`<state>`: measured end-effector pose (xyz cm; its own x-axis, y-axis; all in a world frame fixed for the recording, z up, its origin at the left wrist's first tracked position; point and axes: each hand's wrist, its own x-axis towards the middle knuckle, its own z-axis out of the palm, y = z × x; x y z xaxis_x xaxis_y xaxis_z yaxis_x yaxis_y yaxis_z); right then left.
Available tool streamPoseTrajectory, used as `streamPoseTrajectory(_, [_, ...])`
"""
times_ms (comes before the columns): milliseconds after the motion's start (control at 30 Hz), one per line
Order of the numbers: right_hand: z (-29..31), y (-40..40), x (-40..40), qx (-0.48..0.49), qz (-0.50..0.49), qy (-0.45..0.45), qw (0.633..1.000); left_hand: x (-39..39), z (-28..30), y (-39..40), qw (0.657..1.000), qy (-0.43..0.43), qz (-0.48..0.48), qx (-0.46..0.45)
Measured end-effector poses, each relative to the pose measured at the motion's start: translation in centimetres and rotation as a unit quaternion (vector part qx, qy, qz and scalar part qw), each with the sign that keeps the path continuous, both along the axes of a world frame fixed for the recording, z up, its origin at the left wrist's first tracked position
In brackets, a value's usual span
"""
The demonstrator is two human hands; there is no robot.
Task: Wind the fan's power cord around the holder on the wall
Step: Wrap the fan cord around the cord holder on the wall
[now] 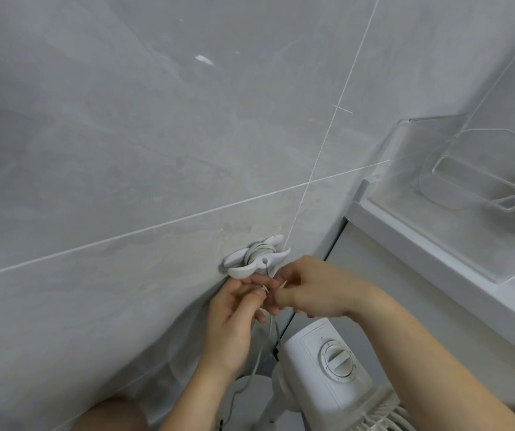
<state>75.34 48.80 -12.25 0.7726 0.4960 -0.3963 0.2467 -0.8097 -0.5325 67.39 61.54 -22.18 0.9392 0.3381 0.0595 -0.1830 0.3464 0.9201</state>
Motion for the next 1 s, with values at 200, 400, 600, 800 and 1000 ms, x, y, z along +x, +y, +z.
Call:
streamPoseTrajectory(200, [-1.2, -0.6, 1.2, 0.062, -0.023, 0.055, 0.996, -0.2, 0.2, 0.3, 0.994, -0.001, -0.083, -0.07])
streamPoseTrajectory(400, [-1.3, -1.1, 2.0, 0.068, -0.021, 0.16, 0.985, -0.3, 0.6, 0.8, 0.988, -0.002, -0.132, -0.079])
streamPoseTrajectory(600, [-0.9, -1.6, 2.3, 0.038, -0.078, 0.071, 0.994, -0.3, 0.9, 1.5, 0.992, 0.031, -0.116, 0.022])
streamPoseTrajectory(800, [-0.5, -0.8, 2.4, 0.112, -0.175, 0.077, 0.975, -0.6, 1.0, 1.3, 0.992, 0.038, -0.111, 0.046])
streamPoseTrajectory(1000, [0.0, -0.4, 2.6, 0.19, -0.242, 0.143, 0.941, -0.7, 1.1, 1.3, 0.992, 0.035, -0.109, 0.053])
